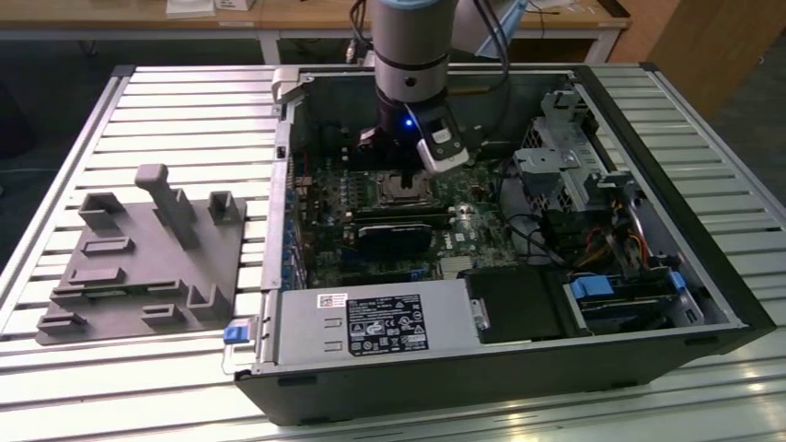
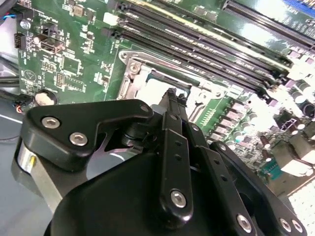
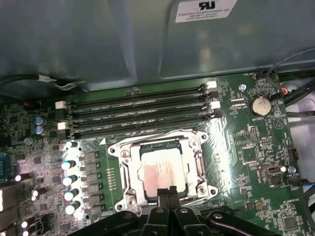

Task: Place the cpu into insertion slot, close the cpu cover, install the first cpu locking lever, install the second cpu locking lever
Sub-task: 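Install the second cpu locking lever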

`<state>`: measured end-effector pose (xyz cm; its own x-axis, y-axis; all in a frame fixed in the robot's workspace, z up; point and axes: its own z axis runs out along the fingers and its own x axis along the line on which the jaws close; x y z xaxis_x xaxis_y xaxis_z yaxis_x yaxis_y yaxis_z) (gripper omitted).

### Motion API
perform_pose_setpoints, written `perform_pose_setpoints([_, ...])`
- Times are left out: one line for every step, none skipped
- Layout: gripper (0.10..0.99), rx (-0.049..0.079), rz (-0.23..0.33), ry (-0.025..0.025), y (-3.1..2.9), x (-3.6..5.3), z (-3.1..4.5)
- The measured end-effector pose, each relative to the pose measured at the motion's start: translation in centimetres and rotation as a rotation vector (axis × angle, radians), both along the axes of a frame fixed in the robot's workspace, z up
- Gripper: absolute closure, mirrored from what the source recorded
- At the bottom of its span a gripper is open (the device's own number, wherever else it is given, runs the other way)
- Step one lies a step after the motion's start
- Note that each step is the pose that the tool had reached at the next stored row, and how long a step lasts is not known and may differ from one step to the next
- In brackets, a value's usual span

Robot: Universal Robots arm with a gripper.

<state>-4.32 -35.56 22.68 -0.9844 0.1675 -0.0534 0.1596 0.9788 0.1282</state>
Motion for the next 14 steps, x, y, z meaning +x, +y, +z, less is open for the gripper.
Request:
perform_pose_setpoints([0.980,-0.004,0.000,0.0000,0.18,0.15,0.00])
perform_pose_setpoints([0.980,-0.007,0.000,0.0001,0.32,0.30,0.01])
perform_pose_setpoints([0.980,-0.009,0.000,0.0001,0.45,0.44,0.01])
perform_pose_setpoints([0.980,-0.012,0.000,0.0000,0.57,0.55,0.00])
perform_pose_setpoints([0.980,-0.013,0.000,0.0001,0.65,0.59,0.00])
perform_pose_setpoints([0.980,-0.014,0.000,0.0000,0.70,0.61,0.00])
perform_pose_setpoints([0.980,-0.015,0.000,0.0000,0.75,0.61,0.00])
perform_pose_setpoints([0.980,-0.016,0.000,0.0001,0.79,0.62,0.00])
perform_pose_setpoints([0.980,-0.016,0.000,0.0000,0.82,0.62,0.00])
perform_pose_setpoints([0.980,-0.016,0.000,0.0000,0.82,0.62,0.00])
perform_pose_setpoints([0.980,-0.017,0.000,0.0000,0.83,0.62,0.05])
perform_pose_setpoints([0.980,-0.017,0.000,0.0000,0.83,0.62,0.05])
perform_pose_setpoints([0.980,-0.017,0.000,0.0000,0.82,0.62,0.05])
perform_pose_setpoints([0.980,-0.017,0.000,0.0000,0.82,0.62,0.06])
